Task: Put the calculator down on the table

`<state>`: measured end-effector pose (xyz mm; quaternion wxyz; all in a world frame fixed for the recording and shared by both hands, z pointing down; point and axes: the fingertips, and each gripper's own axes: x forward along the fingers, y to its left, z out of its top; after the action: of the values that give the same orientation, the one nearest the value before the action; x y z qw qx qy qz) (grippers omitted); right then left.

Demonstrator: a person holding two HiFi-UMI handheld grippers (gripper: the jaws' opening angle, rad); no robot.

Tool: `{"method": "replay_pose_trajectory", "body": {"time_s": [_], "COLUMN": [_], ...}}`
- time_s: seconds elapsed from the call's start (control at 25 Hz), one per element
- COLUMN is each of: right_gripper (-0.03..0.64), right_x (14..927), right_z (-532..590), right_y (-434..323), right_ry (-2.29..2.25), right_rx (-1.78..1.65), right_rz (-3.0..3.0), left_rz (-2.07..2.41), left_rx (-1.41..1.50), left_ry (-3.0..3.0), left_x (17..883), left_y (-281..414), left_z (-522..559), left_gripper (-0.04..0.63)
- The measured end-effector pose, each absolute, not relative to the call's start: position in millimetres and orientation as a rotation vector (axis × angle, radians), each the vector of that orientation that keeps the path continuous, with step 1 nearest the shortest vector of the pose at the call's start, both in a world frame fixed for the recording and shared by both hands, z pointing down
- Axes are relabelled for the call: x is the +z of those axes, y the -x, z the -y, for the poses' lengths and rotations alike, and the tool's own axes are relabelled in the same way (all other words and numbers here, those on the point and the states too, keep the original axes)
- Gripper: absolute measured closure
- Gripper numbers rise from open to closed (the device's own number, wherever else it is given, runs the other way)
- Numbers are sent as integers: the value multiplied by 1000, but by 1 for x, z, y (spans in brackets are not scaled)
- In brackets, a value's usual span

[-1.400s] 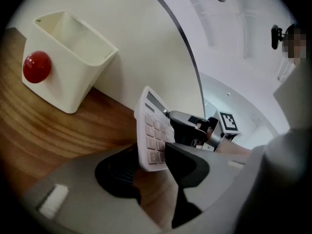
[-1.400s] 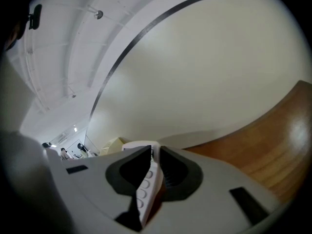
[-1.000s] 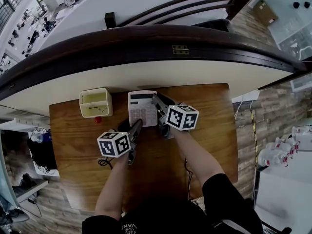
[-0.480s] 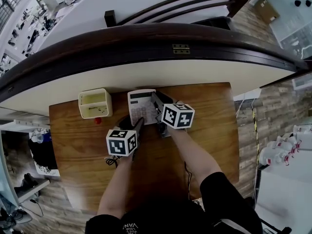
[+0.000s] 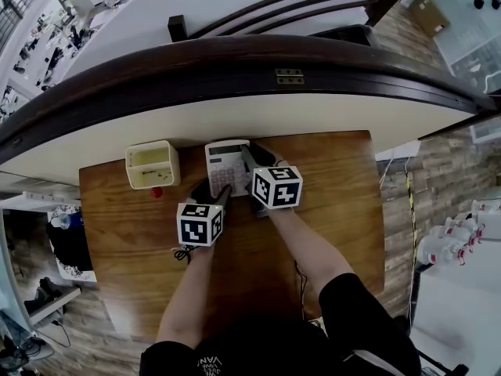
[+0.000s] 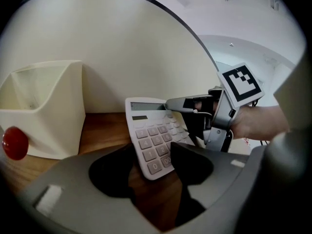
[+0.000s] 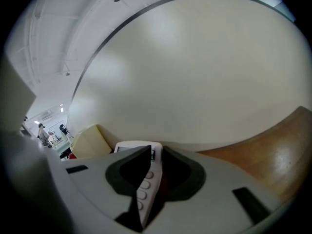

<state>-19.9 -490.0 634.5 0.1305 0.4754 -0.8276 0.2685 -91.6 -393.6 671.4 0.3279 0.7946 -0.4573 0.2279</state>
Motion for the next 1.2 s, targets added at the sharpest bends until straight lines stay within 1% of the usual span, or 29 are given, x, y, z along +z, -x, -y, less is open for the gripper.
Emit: {"method": "replay_pose_trajectory", "body": {"time_s": [0.12,0.28,0.56,0.8,0.88,0.96,1.04,1.12,1.2], "right_gripper": [551,520,520,522,522,523,545,561,571], "right_x": [631,625,607,582,573,565,559,553,547], "right_z": [490,484,449,409,397,385,372,360,348], "right_y": [18,10,-2,-15,-18,-21,-23,-26,-28], "right_ry": [-1405,-1446,-1448,-1427,-1413,-1391,-1368,-1347,-1326], "right_rx": [782,788,790,722,717,705,697,687,672], "right_rz": [2411,2403,2433,2480,2503,2525,2547,2572,2591], "left_rz": [1244,1316,1417,1479,1496,1520,1537,1553,1557], "left_rx": [538,452,384,311,317,334,324,306,286], "left_ry": [-2102,-2104,-2130,-2135,-2150,-2172,-2186,-2188,-2187], "left_x": [666,659,637,616,608,600,592,585,579], "left_y": [95,106,119,127,127,125,123,121,118], "left_z": [396,398,388,371,362,352,342,333,321], "left_gripper": [367,367,367,376,425,501,547,573,583]}}
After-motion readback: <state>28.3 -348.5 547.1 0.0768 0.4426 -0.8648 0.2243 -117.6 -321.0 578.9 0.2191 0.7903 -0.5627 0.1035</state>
